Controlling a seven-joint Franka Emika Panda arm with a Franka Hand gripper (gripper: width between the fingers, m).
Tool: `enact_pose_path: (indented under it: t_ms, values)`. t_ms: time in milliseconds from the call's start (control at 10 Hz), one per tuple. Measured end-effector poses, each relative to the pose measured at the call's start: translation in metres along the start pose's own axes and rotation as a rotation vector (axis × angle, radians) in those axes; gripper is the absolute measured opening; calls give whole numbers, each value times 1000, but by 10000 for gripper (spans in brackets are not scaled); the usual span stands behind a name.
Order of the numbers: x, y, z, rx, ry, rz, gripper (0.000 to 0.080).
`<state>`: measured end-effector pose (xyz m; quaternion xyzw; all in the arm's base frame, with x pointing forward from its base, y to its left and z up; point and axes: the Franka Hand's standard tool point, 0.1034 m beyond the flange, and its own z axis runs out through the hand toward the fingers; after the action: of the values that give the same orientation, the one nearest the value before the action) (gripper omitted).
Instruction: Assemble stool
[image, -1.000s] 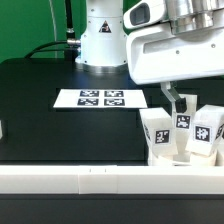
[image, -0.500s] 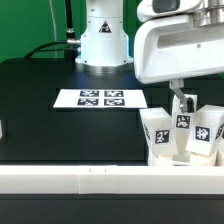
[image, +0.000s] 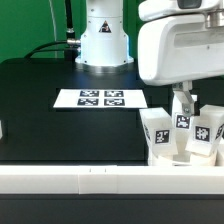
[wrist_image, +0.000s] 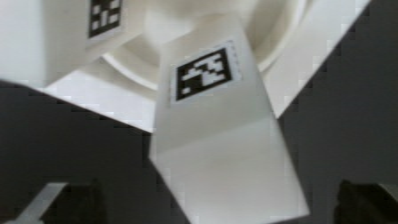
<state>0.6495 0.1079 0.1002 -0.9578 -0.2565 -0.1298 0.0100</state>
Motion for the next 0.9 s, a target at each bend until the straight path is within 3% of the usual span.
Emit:
enact_pose_path:
  t_ms: [600, 800, 900]
  values:
    - [-8, 7, 4, 0, -35, -52, 649]
    - [-17, -3, 6, 45, -176, -27, 649]
    - [-14, -6, 8, 46, -228, -30, 649]
